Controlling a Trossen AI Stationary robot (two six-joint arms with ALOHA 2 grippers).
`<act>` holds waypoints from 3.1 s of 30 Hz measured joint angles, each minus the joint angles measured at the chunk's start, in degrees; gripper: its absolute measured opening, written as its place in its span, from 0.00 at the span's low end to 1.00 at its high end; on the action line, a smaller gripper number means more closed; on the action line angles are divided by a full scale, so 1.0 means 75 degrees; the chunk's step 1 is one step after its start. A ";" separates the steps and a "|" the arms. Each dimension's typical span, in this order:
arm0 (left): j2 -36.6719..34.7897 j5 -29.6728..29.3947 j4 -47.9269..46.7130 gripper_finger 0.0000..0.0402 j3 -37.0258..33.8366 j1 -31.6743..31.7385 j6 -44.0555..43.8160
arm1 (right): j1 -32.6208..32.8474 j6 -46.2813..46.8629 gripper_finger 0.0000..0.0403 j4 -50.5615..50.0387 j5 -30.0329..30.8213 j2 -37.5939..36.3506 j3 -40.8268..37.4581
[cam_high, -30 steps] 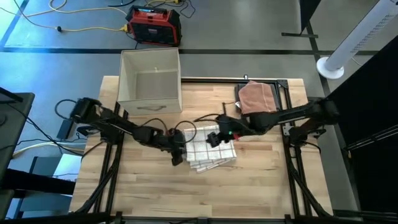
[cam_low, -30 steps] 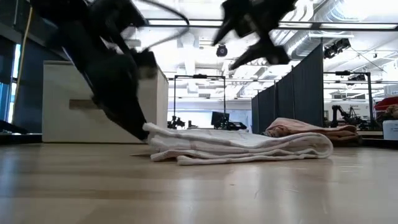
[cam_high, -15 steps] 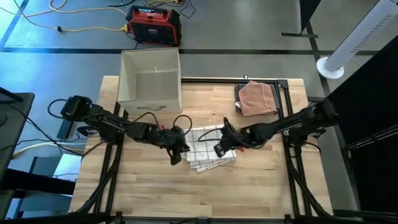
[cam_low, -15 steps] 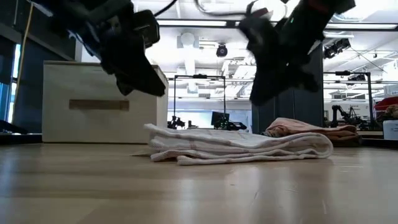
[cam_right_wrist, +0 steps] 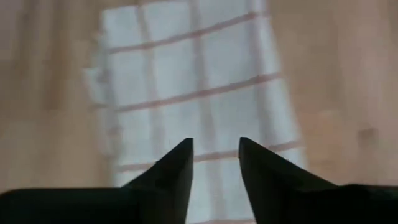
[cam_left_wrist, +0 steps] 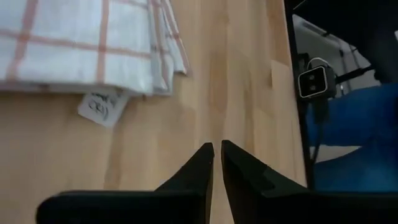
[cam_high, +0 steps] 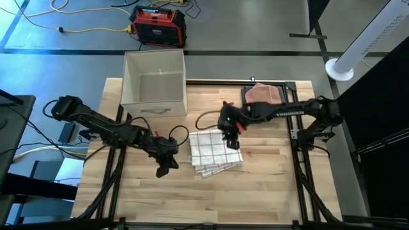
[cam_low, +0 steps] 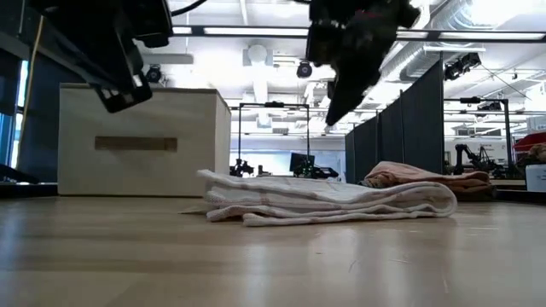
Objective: Fold towel
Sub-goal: Stack the white square towel on top of the orange towel, then return to Home position
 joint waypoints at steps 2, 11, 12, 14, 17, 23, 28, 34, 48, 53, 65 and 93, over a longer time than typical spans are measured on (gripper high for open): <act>-0.0001 -0.0020 0.0016 0.06 0.0001 -0.0151 -0.0306 | -0.0202 -0.0310 0.33 0.0224 -0.0038 0.0234 0.0021; -0.0005 -0.0101 0.0108 0.07 0.0003 -0.0827 -0.1671 | -0.1051 -0.1512 0.60 0.1252 -0.0230 0.1365 0.0097; -0.0005 -0.0104 0.0171 0.07 0.0003 -0.0895 -0.1796 | -0.1079 -0.1559 0.62 0.1384 -0.0242 0.1536 0.0097; -0.0005 -0.0104 0.0199 0.07 0.0006 -0.1030 -0.2026 | -0.1079 -0.1727 0.65 0.1793 -0.0307 0.1828 0.0097; -0.0005 -0.0098 0.0222 0.07 0.0006 -0.1163 -0.2313 | -0.1035 -0.2002 0.67 0.2336 -0.0457 0.2187 0.0097; -0.0005 -0.0043 0.0214 0.07 0.0006 -0.1356 -0.2669 | -0.0954 -0.1579 0.57 0.2315 -0.0537 0.2745 0.0097; -0.0005 -0.0080 0.0078 0.07 0.0006 -0.1393 -0.2298 | -0.0919 -0.0520 0.10 0.1752 -0.0742 0.2726 0.0115; -0.0007 -0.0311 -0.0044 0.07 0.0006 -0.1252 -0.1499 | -0.0711 0.1470 0.05 0.1082 0.0541 0.1608 0.0097; -0.0008 -0.0895 -0.0261 0.07 0.0006 -0.0634 0.0703 | -0.1388 0.5112 0.05 -0.1647 0.5379 -0.1496 0.0092; -0.0008 -0.0999 -0.0244 0.07 0.0006 -0.0267 0.1176 | -0.2324 0.5339 0.05 -0.2713 0.5584 -0.1730 0.0094; -0.0007 -0.0998 -0.0210 0.07 0.0006 0.0376 0.1450 | -0.4167 0.5622 0.07 -0.3982 0.6054 -0.1879 0.0009; -0.0410 -0.1244 -0.0145 0.04 0.1007 0.1272 0.1634 | -0.2012 0.4202 0.38 -0.2568 0.3184 -0.3830 0.0553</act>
